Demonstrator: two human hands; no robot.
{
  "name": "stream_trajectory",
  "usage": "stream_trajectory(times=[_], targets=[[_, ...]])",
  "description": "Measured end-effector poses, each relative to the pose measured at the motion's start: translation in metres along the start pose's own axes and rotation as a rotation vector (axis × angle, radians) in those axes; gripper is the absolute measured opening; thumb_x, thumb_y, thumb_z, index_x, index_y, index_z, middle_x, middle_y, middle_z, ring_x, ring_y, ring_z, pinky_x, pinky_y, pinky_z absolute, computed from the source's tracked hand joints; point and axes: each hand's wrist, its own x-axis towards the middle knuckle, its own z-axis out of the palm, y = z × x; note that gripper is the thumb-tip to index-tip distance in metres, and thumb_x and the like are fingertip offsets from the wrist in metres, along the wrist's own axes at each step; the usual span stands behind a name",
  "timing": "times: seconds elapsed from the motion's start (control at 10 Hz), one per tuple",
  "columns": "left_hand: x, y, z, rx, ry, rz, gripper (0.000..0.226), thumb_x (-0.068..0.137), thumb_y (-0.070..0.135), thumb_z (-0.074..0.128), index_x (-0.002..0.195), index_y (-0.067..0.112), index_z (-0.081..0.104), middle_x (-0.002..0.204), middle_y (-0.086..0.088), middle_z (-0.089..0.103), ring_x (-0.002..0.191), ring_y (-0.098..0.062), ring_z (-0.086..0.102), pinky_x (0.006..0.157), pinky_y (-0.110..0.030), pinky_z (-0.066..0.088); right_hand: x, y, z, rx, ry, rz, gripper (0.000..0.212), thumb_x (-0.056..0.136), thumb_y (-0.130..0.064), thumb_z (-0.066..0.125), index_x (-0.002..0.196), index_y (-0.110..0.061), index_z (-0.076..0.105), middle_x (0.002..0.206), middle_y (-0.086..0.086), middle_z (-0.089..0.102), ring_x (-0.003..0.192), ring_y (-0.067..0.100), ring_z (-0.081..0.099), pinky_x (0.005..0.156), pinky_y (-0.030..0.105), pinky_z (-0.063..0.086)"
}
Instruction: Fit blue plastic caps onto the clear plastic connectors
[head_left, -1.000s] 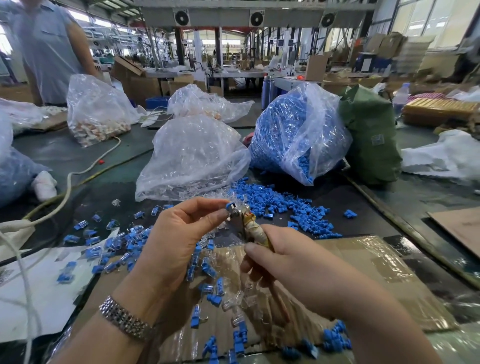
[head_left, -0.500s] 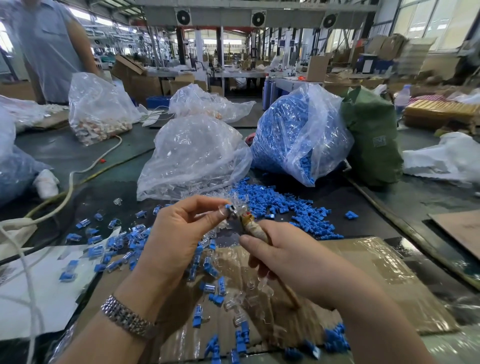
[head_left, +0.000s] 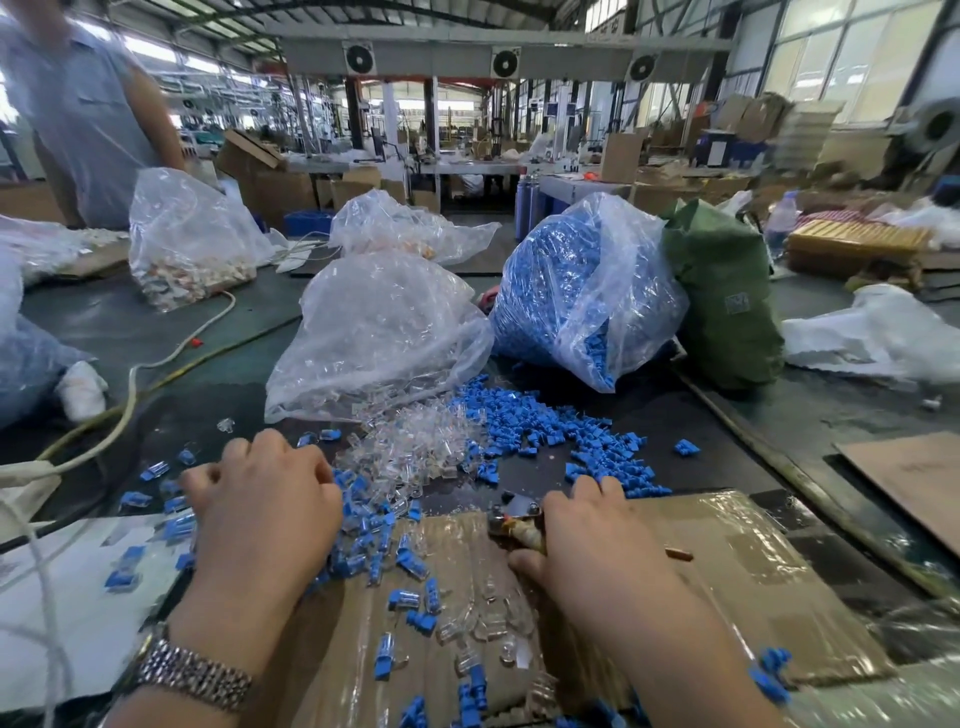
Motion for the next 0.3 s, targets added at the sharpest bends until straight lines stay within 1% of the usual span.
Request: stream_trajectory(times=[0.1, 0.2, 0.3], targets=[[-0.005, 0.002, -0.001, -0.069, 0.01, 0.045, 0.011, 0.095, 0.032, 0.053, 0.094, 0.038, 0.063, 0.095, 0.011, 0.044, 0.094, -0.01, 0.037, 0.092, -0.039, 0.03, -0.004, 0.005, -0.008, 0.03, -0.025, 0.0, 0.066, 0.088, -0.074, 0.052, 0.128, -0.021, 0.054, 0.131, 0.004, 0.048, 0.126, 0.027, 0.039, 0.104, 0.044, 0.038], [-0.009, 0.0, 0.0, -0.191, 0.044, 0.109, 0.011, 0.094, 0.024, 0.06, 0.087, 0.03, 0.064, 0.087, 0.013, 0.048, 0.085, -0.006, 0.043, 0.083, -0.029, 0.039, -0.014, 0.012, -0.026, 0.218, 0.062, -0.016, 0.06, 0.085, -0.077, 0.052, 0.117, -0.027, 0.058, 0.119, -0.004, 0.052, 0.118, 0.019, 0.048, 0.098, 0.039, 0.044], [-0.017, -0.001, -0.008, -0.367, 0.098, 0.145, 0.021, 0.092, 0.012, 0.064, 0.076, 0.025, 0.063, 0.083, 0.013, 0.05, 0.077, -0.001, 0.048, 0.063, -0.015, 0.032, -0.035, 0.035, -0.056, 0.607, 0.29, -0.09, 0.044, 0.083, -0.073, 0.057, 0.102, -0.035, 0.066, 0.092, -0.016, 0.066, 0.087, 0.0, 0.061, 0.076, 0.023, 0.049]])
